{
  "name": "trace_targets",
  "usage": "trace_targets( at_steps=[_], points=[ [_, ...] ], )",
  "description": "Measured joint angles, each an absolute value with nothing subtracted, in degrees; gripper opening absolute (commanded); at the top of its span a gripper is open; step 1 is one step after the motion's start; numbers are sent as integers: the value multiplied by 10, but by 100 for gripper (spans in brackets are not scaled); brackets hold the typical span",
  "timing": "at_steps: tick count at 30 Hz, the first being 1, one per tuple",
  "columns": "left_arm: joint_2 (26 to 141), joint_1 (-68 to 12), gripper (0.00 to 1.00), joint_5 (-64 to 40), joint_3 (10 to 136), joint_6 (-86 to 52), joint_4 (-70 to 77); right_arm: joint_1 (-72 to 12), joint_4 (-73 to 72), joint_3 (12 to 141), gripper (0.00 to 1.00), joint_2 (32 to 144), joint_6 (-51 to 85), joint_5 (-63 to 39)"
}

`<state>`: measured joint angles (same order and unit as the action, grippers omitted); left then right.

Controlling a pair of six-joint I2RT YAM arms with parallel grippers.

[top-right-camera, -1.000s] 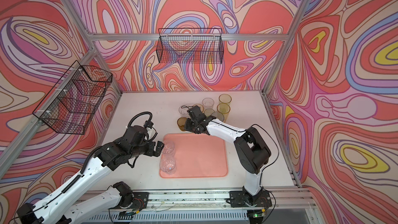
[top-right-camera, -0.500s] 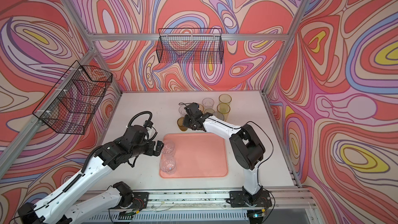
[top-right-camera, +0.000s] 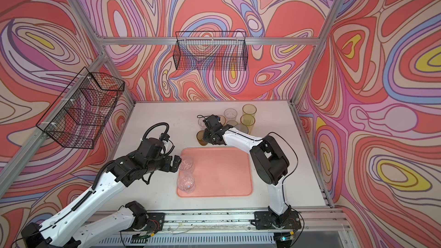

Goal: Place the glasses into the tray
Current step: Pick up the glass from the top-center of the table.

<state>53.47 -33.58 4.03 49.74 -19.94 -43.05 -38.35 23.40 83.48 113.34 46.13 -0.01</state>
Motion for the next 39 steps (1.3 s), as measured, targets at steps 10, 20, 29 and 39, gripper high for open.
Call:
trace_targets(
  at_steps=[10, 20, 29, 39],
  points=[
    [535, -333, 100, 39, 497, -200, -430, -383, 237, 835, 13, 1133, 461, 0],
    [535, -333, 100, 39, 498, -199, -430, -386, 243, 836, 2, 1134, 459, 1],
    [535, -329, 100, 39, 498, -200, -431, -387, 236, 836, 0, 1134, 456, -3],
    [535, -327, 100, 41, 498, -199, -431, -390, 232, 836, 0, 1134, 444, -13]
  ],
)
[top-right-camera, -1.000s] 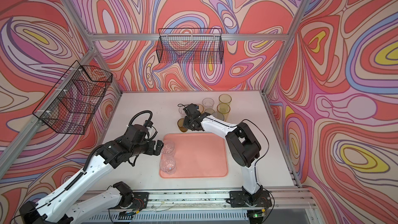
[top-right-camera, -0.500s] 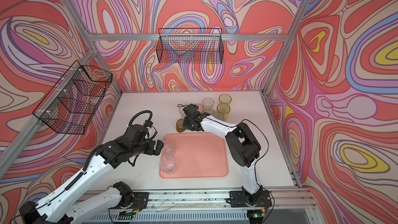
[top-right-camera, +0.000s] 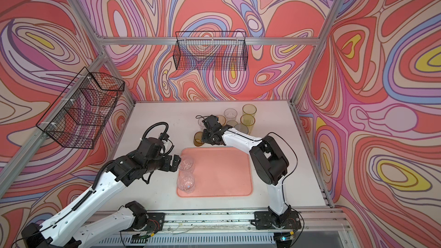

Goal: Place the glasses into the tray
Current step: Pick up the glass from the top-center of the table.

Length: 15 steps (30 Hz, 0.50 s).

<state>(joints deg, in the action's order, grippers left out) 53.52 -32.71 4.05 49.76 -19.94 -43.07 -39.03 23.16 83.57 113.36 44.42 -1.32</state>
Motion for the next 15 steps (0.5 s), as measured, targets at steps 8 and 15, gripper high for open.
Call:
trace_targets(
  at_steps=[8, 15],
  points=[
    [531, -325, 100, 42, 498, -199, -431, -393, 249, 836, 0, 1118, 427, -12],
    [529, -319, 100, 44, 498, -199, -431, -396, 268, 836, 0, 1074, 409, -9]
  ],
)
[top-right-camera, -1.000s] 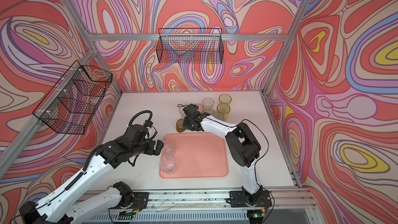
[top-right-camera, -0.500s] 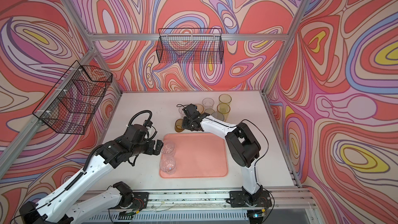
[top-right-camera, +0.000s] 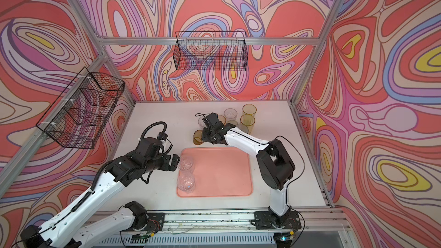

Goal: Place the glasses into the tray
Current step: Pick up the glass from the top-center of the table, then place the glass on the tray.

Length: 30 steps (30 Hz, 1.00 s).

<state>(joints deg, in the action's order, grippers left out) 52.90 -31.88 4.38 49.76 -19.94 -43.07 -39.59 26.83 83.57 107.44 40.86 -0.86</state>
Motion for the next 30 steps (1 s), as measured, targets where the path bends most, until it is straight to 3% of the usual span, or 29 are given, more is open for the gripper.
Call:
trace_targets(
  at_steps=[30],
  points=[
    [514, -310, 100, 46, 498, -199, -431, -429, 418, 682, 0, 853, 378, 24]
  ],
)
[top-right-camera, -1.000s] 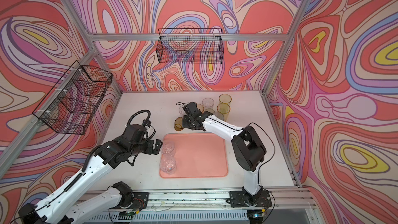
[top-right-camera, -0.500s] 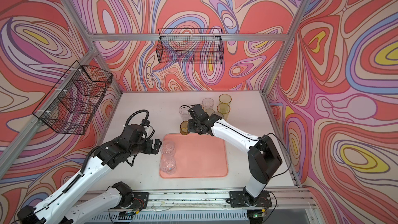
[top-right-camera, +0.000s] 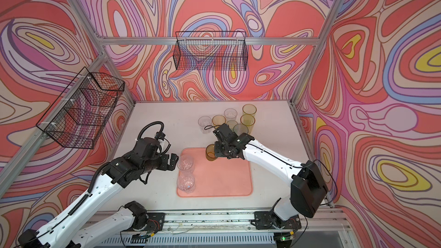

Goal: Place the glasses into the tray
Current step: Place the glass on the tray.

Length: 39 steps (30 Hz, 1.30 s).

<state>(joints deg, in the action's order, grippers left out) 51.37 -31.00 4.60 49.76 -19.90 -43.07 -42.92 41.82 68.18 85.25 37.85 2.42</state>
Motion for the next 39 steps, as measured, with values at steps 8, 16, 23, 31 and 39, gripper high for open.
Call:
trace_targets(
  at_steps=[8, 16, 23, 31, 39],
  points=[
    [513, -310, 100, 46, 498, -199, -431, -456, 445, 646, 0, 812, 399, 36],
    [492, -309, 100, 50, 498, -199, -431, -509, 464, 636, 0, 811, 431, 58],
    [492, -307, 100, 57, 498, -199, -432, -552, 468, 614, 0, 802, 465, 72],
    [493, -307, 100, 61, 498, -199, -433, -595, 472, 608, 0, 809, 493, 84],
    [500, -307, 100, 61, 498, -199, -435, -621, 478, 617, 0, 846, 508, 94]
  ],
)
